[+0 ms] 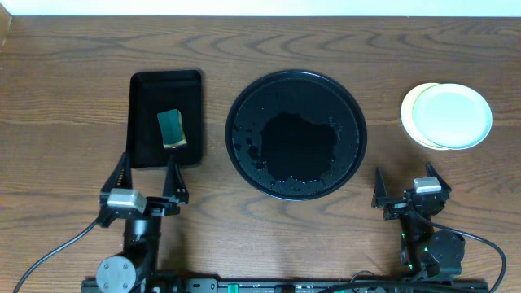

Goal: Clean dirty plates on tray and stack at the side

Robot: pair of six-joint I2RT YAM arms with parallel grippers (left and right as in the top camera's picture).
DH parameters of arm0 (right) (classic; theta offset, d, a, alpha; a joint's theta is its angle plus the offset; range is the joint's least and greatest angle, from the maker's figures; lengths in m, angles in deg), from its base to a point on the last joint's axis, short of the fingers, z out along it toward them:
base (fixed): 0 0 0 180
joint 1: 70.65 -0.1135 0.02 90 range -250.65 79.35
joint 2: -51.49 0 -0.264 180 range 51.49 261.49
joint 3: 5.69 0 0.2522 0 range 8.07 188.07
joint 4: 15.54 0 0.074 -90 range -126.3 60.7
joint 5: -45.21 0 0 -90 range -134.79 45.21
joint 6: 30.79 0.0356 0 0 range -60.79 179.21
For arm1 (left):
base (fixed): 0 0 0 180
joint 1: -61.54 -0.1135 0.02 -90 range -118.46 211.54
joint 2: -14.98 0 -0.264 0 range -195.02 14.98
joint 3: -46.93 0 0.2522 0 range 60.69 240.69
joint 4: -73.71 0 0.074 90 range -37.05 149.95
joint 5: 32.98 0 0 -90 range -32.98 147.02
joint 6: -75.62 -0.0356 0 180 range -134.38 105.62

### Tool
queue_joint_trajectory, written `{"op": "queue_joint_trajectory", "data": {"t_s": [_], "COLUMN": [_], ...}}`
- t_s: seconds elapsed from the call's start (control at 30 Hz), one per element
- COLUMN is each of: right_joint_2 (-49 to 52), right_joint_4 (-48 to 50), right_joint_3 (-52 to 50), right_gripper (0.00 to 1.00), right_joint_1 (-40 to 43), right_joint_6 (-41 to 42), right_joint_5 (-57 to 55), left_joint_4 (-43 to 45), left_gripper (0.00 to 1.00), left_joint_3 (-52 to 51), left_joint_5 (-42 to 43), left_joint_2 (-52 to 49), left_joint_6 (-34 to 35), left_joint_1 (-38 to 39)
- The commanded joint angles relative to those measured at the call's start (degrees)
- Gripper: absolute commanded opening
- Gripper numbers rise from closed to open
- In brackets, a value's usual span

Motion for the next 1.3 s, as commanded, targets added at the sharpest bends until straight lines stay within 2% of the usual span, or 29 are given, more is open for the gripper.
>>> {"op": "queue_joint_trajectory", "data": {"t_s": [0.0, 0.27, 0.5, 1.27], "right_joint_2": [-0.37, -0.37, -0.37, -0.37], "right_joint_4": [-0.24, -0.24, -0.24, -0.24], "right_joint_3": [-0.09, -0.09, -0.09, -0.09], "right_gripper": [0.99, 0.99, 0.99, 0.99], "right_joint_1": [-0.04, -0.04, -0.04, -0.04], "right_joint_6": [0.70, 0.72, 0.72, 0.72], "right_joint_5": [0.09, 0.09, 0.09, 0.09], "left_joint_4": [0.35, -0.55, -13.14, -13.03], "left_gripper": [0.86, 0.86, 0.86, 0.86], "left_joint_3": [-3.74, -9.70, -9.66, -9.66], "left_joint_5": [1.40, 1.33, 1.18, 1.18], "left_joint_2": [0.39, 0.42, 0.42, 0.28], "left_joint_6": [2.91, 5.42, 5.42, 5.42], "left_joint_1": [0.13, 0.13, 0.13, 0.07]}}
